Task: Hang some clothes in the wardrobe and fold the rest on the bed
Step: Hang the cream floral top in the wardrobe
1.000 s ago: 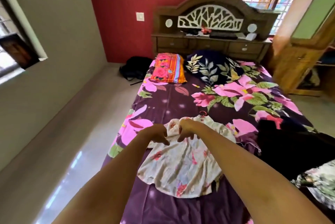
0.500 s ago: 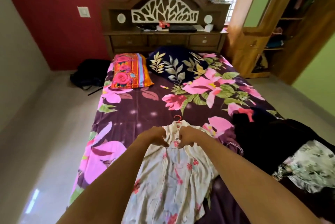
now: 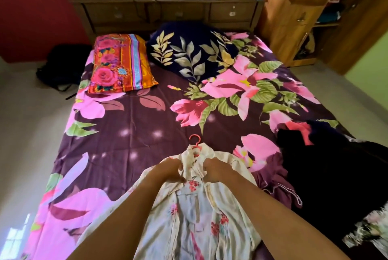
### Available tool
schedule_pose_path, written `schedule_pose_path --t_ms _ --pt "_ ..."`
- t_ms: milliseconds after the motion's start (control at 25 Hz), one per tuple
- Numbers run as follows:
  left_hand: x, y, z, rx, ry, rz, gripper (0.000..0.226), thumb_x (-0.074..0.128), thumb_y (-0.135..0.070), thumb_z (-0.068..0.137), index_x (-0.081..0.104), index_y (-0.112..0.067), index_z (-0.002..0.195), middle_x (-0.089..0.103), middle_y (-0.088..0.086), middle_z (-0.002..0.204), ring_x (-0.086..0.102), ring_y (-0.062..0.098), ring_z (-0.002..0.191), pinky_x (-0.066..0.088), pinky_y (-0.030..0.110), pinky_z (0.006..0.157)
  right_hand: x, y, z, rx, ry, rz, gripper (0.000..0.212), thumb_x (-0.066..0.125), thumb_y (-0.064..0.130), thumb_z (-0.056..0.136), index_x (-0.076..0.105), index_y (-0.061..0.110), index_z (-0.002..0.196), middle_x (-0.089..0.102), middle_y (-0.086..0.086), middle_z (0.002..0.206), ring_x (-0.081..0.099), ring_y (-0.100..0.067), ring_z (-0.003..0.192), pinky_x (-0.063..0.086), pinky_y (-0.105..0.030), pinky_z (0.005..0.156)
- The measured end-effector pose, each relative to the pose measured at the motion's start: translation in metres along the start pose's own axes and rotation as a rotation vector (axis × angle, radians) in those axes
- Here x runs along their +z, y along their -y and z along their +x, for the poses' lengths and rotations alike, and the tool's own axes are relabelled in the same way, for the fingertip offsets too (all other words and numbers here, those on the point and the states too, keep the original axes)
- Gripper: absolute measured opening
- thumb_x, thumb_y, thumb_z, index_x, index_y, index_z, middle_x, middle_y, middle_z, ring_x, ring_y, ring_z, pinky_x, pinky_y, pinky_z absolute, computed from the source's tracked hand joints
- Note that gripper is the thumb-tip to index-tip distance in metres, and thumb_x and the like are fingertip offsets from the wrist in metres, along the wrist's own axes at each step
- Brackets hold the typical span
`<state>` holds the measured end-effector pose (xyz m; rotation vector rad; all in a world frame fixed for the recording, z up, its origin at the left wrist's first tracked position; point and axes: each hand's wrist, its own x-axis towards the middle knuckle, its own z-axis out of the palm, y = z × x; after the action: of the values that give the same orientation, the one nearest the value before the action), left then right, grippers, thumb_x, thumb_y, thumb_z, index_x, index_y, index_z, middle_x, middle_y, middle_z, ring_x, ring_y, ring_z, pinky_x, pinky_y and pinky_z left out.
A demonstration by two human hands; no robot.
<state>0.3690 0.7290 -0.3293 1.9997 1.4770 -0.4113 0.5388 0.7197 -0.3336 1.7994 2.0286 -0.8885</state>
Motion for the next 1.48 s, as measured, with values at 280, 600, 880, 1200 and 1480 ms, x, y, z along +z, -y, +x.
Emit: schedule_pose_path --t_ms 280,600,880,1200,1480 --pt "0.050 0.038 0.139 -0.044 0.002 -0.062 0.048 0.063 -0.039 0.086 0.051 -0.020 0.128 0.054 -0.001 0.130 0.046 0.019 0.121 0.038 0.030 0.095 0.053 -0.059 0.139 0.101 -0.206 0.050 0.033 0.045 0.021 0.096 0.047 0.014 0.129 0.050 -0.008 0.127 0.052 -0.027 0.117 0.043 -0.034 0.091" --pt "0.083 0.059 0.211 -0.068 -0.020 -0.115 0.045 0.061 -0.039 0.087 0.050 -0.023 0.128 0.058 -0.002 0.125 0.051 0.017 0.118 0.041 0.030 0.094 0.107 -0.100 0.228 0.205 -0.432 -0.125 0.067 0.084 0.006 0.055 0.061 -0.007 0.117 0.066 -0.015 0.100 0.066 -0.028 0.092 0.056 -0.044 0.074" --pt "0.100 0.068 0.222 -0.103 -0.009 -0.121 0.043 0.062 -0.038 0.086 0.052 -0.023 0.125 0.060 0.001 0.120 0.053 0.019 0.113 0.042 0.030 0.093 0.131 -0.121 0.234 0.116 -0.480 -0.181 0.045 0.088 -0.001 0.022 0.063 0.010 0.058 0.055 -0.005 0.055 0.057 -0.025 0.050 0.051 -0.038 0.049" --pt "0.080 0.054 0.188 -0.110 -0.069 -0.109 0.044 0.063 -0.039 0.085 0.052 -0.024 0.124 0.059 0.001 0.122 0.054 0.017 0.113 0.042 0.029 0.089 0.119 -0.124 0.184 -0.072 -0.673 -0.105 0.048 0.082 0.024 0.059 0.043 0.017 0.086 0.052 0.003 0.046 0.053 -0.015 0.033 0.035 -0.022 0.032" --pt "0.047 0.024 0.100 -0.124 -0.129 -0.113 0.046 0.065 -0.037 0.084 0.053 -0.019 0.125 0.058 0.002 0.125 0.054 0.020 0.115 0.043 0.035 0.096 0.068 -0.075 0.093 -0.083 -0.509 0.315 0.050 0.034 0.042 0.078 0.063 0.013 0.105 0.070 -0.006 0.089 0.064 -0.028 0.088 0.044 -0.034 0.071"
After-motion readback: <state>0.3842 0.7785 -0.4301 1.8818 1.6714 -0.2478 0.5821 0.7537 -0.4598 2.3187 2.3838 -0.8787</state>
